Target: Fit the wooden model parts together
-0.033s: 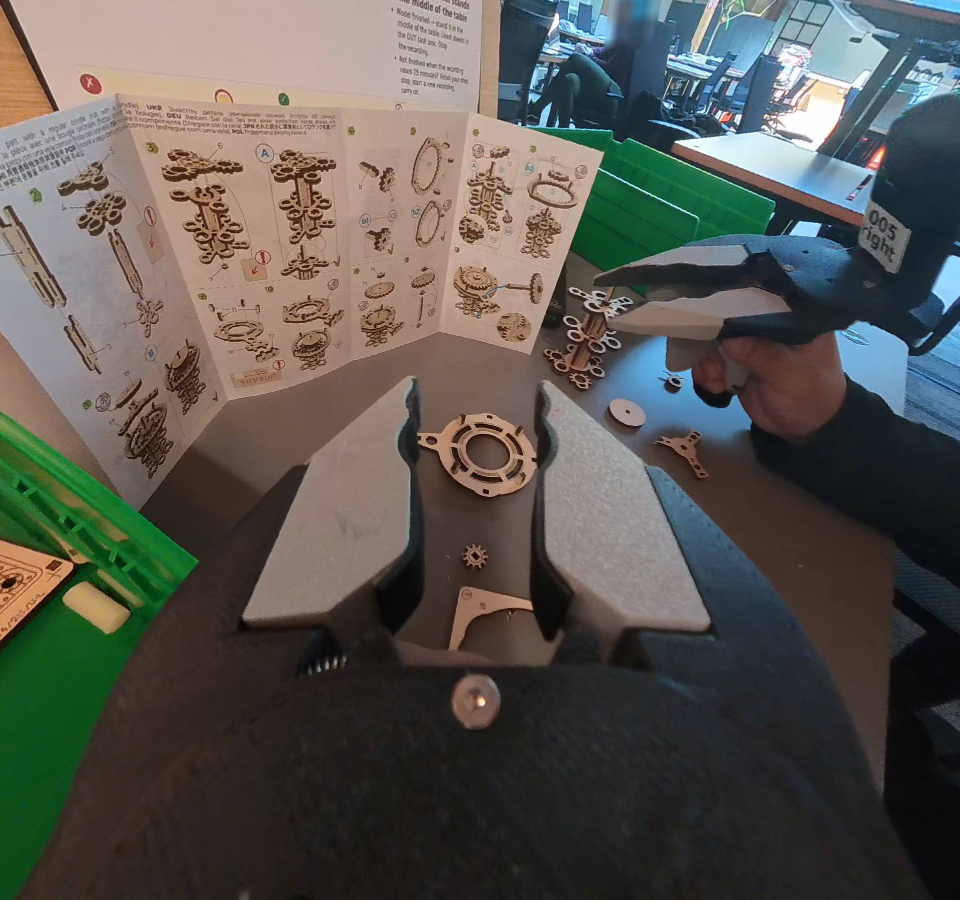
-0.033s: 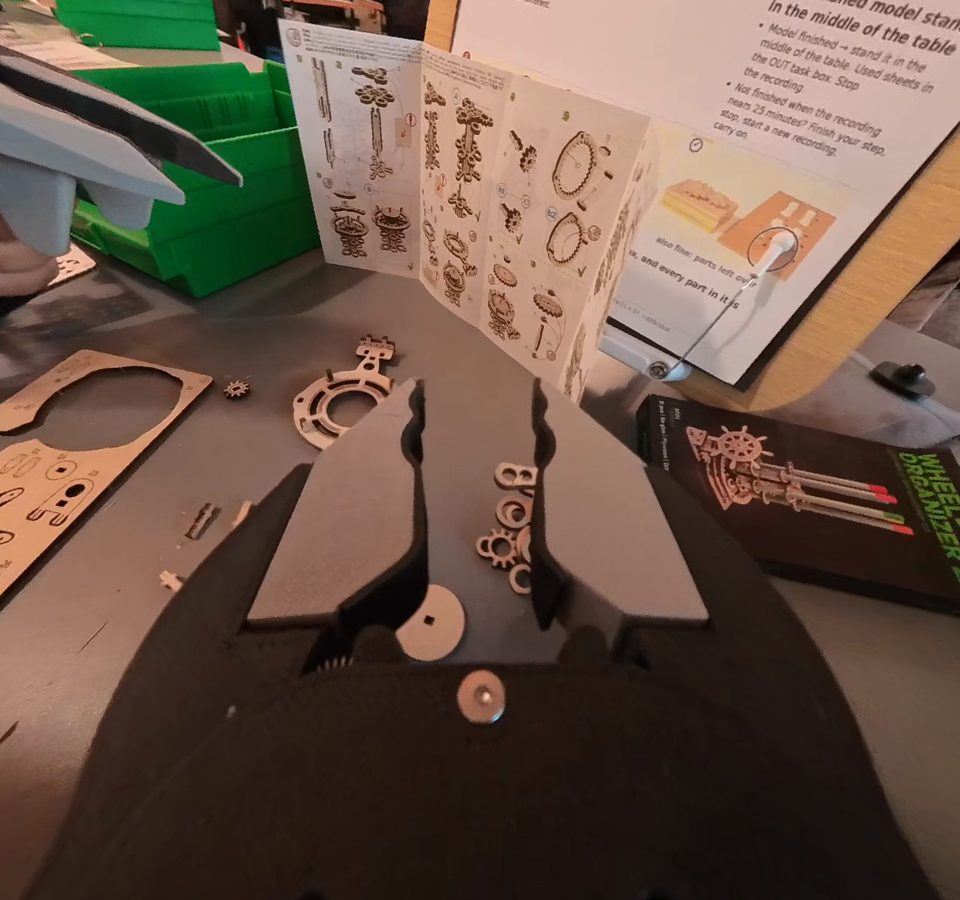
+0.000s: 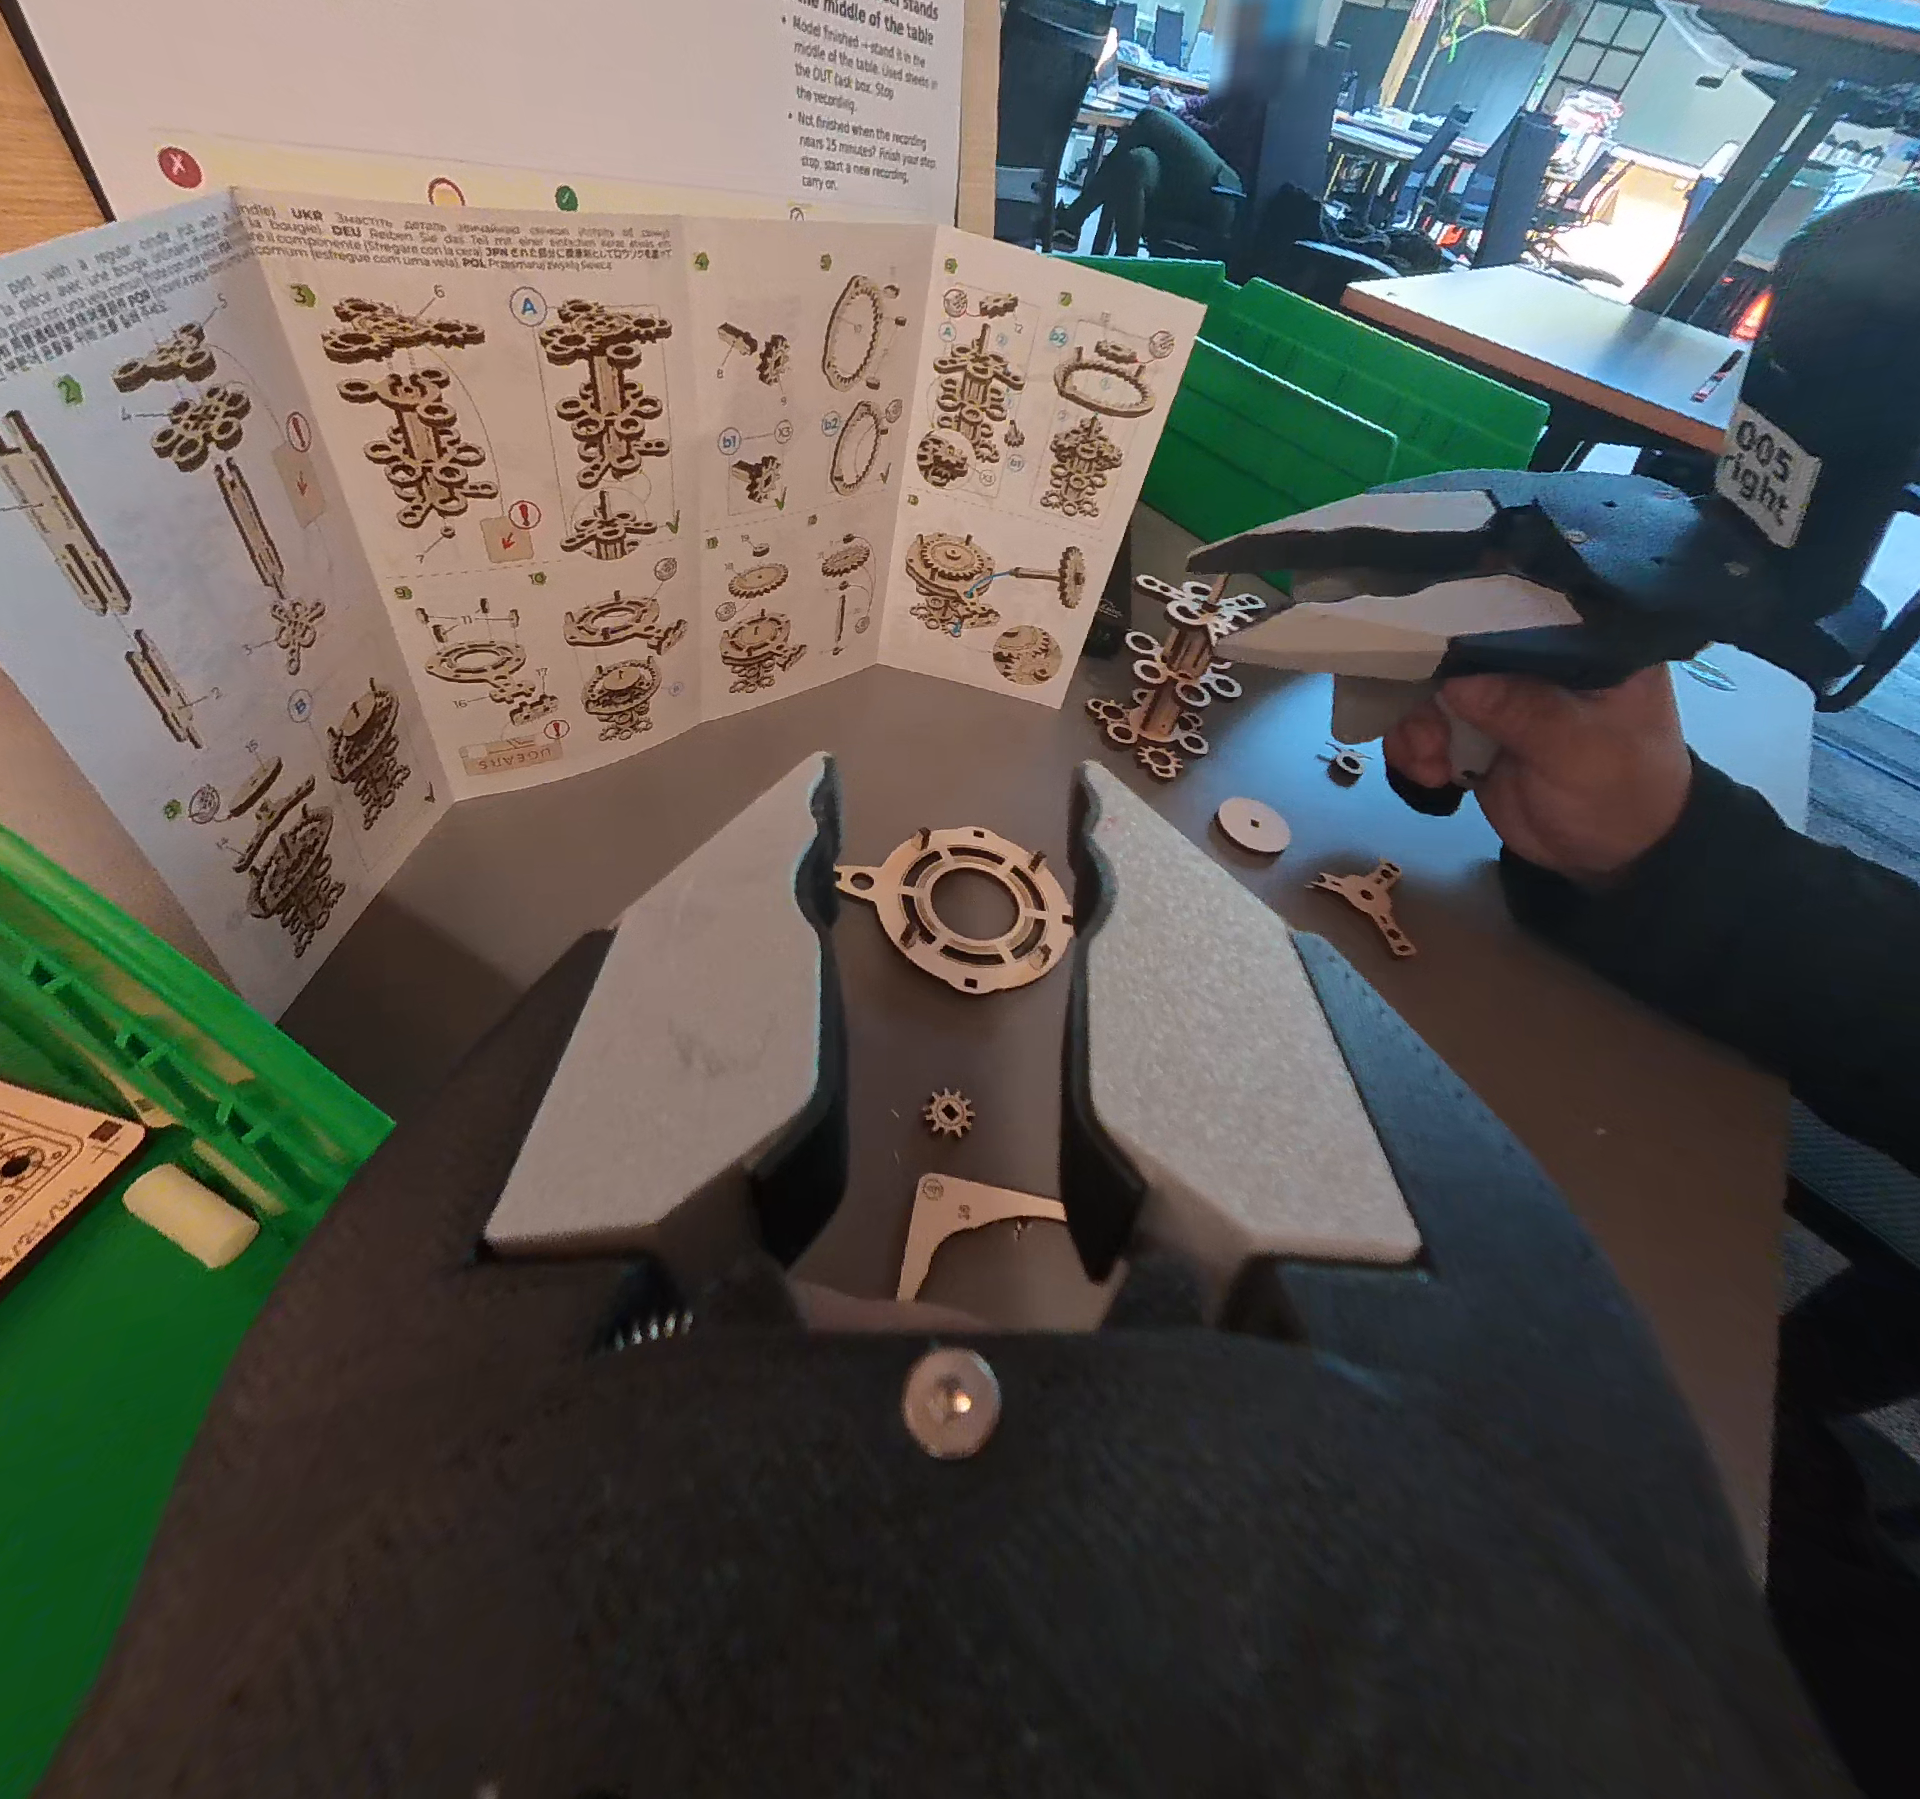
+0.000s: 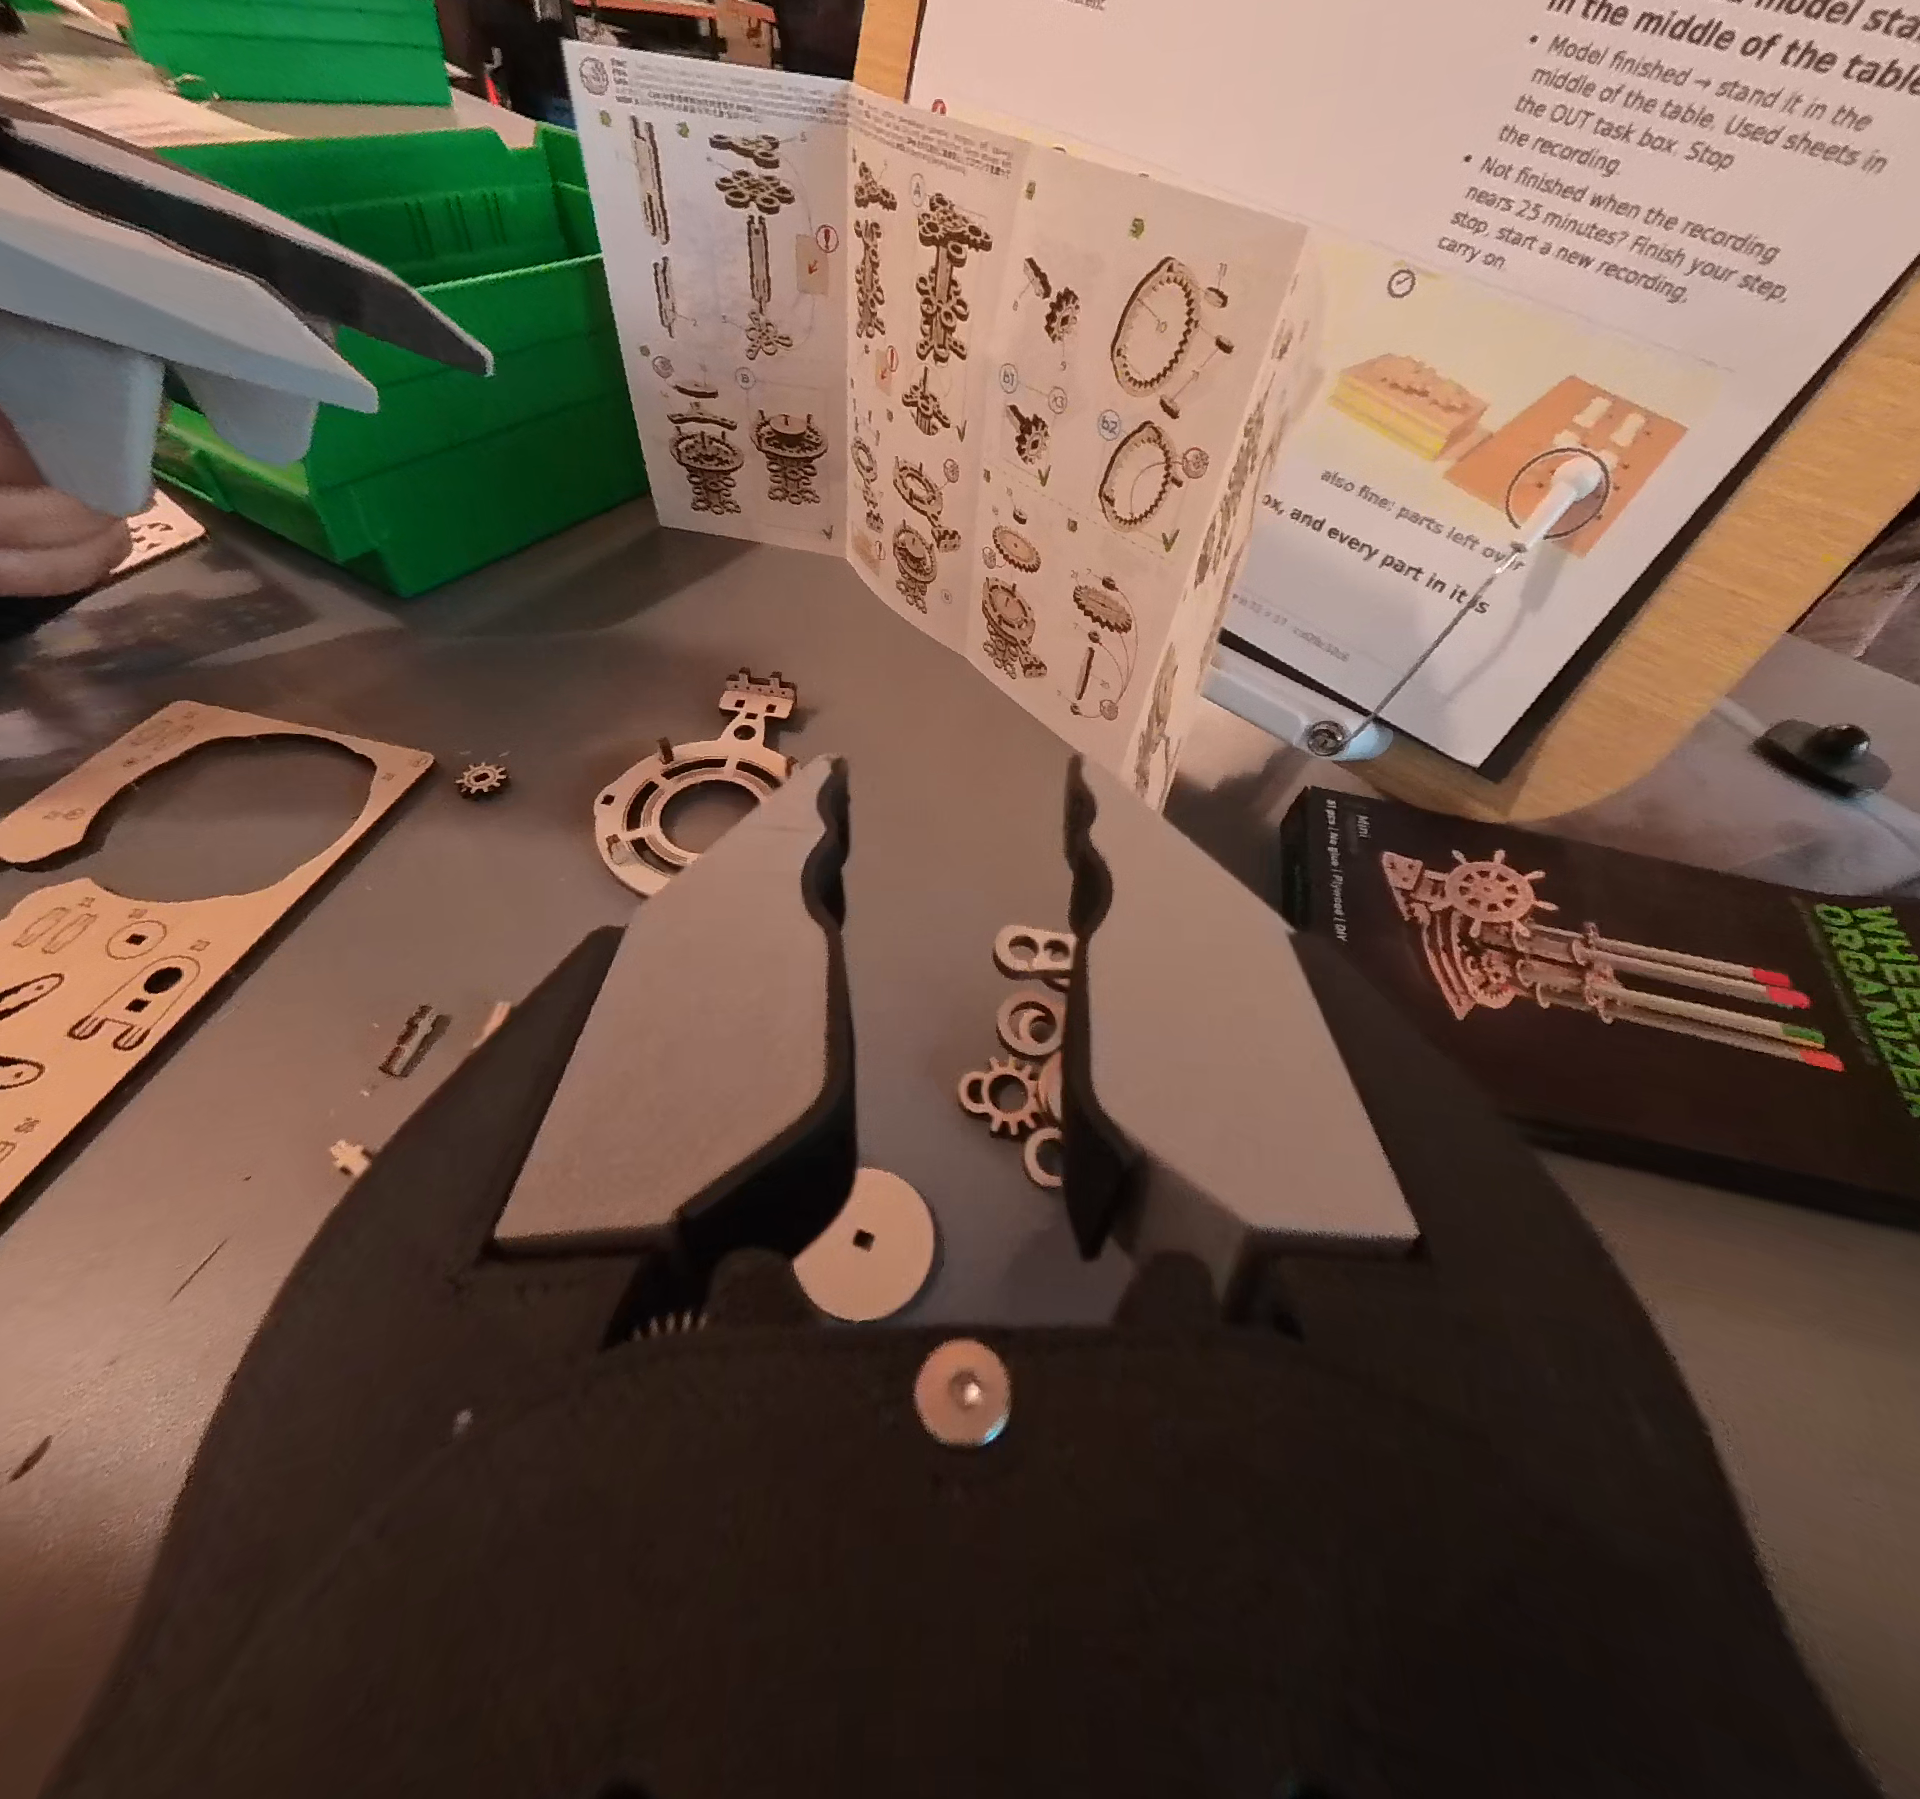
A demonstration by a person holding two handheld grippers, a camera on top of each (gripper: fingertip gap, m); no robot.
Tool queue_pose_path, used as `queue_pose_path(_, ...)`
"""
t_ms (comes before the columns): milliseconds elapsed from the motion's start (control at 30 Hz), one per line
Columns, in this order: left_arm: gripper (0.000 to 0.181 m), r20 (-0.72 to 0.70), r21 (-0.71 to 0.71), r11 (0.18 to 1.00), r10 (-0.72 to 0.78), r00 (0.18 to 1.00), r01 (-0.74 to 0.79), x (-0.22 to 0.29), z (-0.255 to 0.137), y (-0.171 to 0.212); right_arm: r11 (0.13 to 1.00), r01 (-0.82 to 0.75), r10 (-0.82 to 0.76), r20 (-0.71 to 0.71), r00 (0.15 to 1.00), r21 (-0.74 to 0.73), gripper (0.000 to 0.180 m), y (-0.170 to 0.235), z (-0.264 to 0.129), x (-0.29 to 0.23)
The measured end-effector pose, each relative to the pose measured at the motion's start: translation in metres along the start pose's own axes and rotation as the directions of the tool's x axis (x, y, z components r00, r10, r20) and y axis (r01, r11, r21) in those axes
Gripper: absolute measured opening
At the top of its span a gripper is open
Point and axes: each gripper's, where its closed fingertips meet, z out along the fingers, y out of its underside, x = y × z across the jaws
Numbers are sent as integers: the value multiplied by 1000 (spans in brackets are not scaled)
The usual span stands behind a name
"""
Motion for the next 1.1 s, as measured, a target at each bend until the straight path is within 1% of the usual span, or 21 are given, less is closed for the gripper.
queue_pose_path(233, 40, 29, -9, 999, 48, 998, -47, -1, 1, 2, 999, 38, -38, -5, 999, 26, 34, -6, -6, -3)
queue_pose_path(333, 40, 30, -9, 999, 46, 999, -45, -1, 1, 2, 998, 49, -49, -1, 999, 27, 32, -6, -7, -5)
queue_pose_path(467, 41, 7, 2, 999, 47, 999, -47, 5, 0, -1, 998, 58, -58, 11, 998, 35, 31, -8, -7, -8)
queue_pose_path(600, 42, -68, 13, 999, 36, 997, -35, 23, -4, -5, 995, 91, -92, 43, 995, 31, 30, -6, -8, -17)
queue_pose_path(667, 46, -89, -24, 998, 60, 994, -63, 29, -8, -3, 993, 114, -116, 95, 989, 26, 25, -3, -7, -30)
queue_pose_path(700, 49, -102, -57, 995, 75, 992, -81, 33, -11, -1, 992, 125, -127, 126, 984, 23, 25, -1, -7, -37)
queue_pose_path(767, 48, -149, -131, 981, 120, 981, -140, 41, -19, 5, 990, 140, -138, 182, 974, -1, 25, 3, -4, -50)
queue_pose_path(833, 49, -168, -236, 948, 175, 970, -212, 43, -26, 20, 989, 146, -139, 223, 965, -19, 27, 5, -3, -61)
queue_pose_path(900, 48, -151, -308, 908, 248, 957, -284, 37, -32, 30, 988, 153, -140, 246, 959, -34, 27, 8, -1, -67)
queue_pose_path(1000, 46, -98, -328, 885, 316, 944, -330, 27, -36, 26, 985, 159, -138, 258, 956, -63, 27, 15, 0, -68)
queue_pose_path(1100, 47, -123, -347, 875, 314, 941, -337, 26, -40, 20, 988, 135, -111, 267, 957, -71, 28, 17, -2, -65)
